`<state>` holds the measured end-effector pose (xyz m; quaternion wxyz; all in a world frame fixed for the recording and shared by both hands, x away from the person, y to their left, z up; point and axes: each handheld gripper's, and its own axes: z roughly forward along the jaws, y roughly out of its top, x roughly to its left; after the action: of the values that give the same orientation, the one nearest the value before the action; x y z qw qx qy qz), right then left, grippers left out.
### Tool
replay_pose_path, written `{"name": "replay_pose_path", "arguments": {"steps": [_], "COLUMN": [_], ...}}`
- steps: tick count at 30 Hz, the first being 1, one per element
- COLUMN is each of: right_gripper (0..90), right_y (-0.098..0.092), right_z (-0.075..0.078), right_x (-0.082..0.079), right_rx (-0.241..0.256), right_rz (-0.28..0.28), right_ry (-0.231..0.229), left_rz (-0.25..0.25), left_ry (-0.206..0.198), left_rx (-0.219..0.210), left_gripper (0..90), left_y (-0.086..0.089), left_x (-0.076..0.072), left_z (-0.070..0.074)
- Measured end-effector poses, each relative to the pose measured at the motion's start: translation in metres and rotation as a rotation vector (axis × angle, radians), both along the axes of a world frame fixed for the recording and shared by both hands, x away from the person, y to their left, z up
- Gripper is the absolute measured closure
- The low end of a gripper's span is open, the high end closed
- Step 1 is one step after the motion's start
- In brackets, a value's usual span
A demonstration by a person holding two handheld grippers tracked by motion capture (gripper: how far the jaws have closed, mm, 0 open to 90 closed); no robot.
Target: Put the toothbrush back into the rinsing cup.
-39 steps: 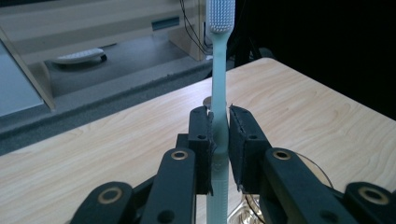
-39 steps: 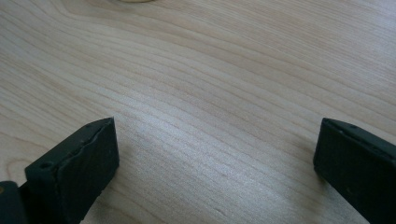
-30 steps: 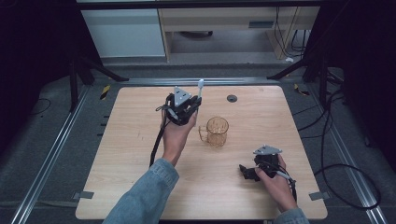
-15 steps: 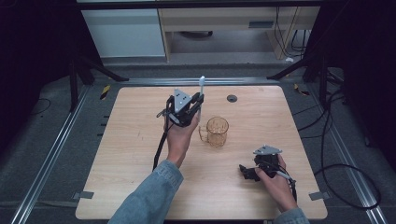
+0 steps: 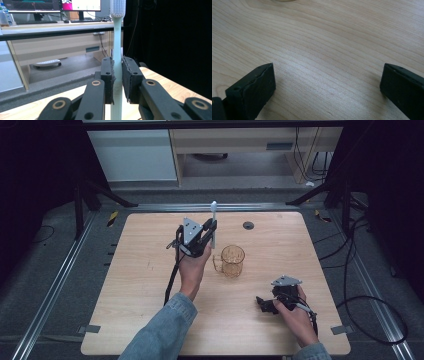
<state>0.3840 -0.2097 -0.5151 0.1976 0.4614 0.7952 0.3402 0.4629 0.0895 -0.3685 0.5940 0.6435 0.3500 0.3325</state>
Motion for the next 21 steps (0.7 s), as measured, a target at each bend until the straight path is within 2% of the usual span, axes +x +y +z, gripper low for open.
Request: {"name": "replay_pose_path", "arguments": {"steps": [4, 12, 21], "right_gripper": [0.4, 0.4, 0.4], "right_y": [0.000, 0.000, 0.000], "right_z": [0.000, 0.000, 0.000], "right_x": [0.000, 0.000, 0.000], "right_rx": [-0.002, -0.001, -0.003], "right_rz": [0.002, 0.002, 0.007], "right_ry": [-0.001, -0.001, -0.002], "left_rz": [-0.001, -0.004, -0.004], "left_ry": [-0.014, -0.048, -0.054], "left_rx": [-0.021, -0.022, -0.047], "left_gripper": [79.0, 79.0, 79.0], "left_y": [0.001, -0.001, 0.003], "left_x": [-0.002, -0.006, -0.008], "left_z": [-0.002, -0.008, -0.017]}}
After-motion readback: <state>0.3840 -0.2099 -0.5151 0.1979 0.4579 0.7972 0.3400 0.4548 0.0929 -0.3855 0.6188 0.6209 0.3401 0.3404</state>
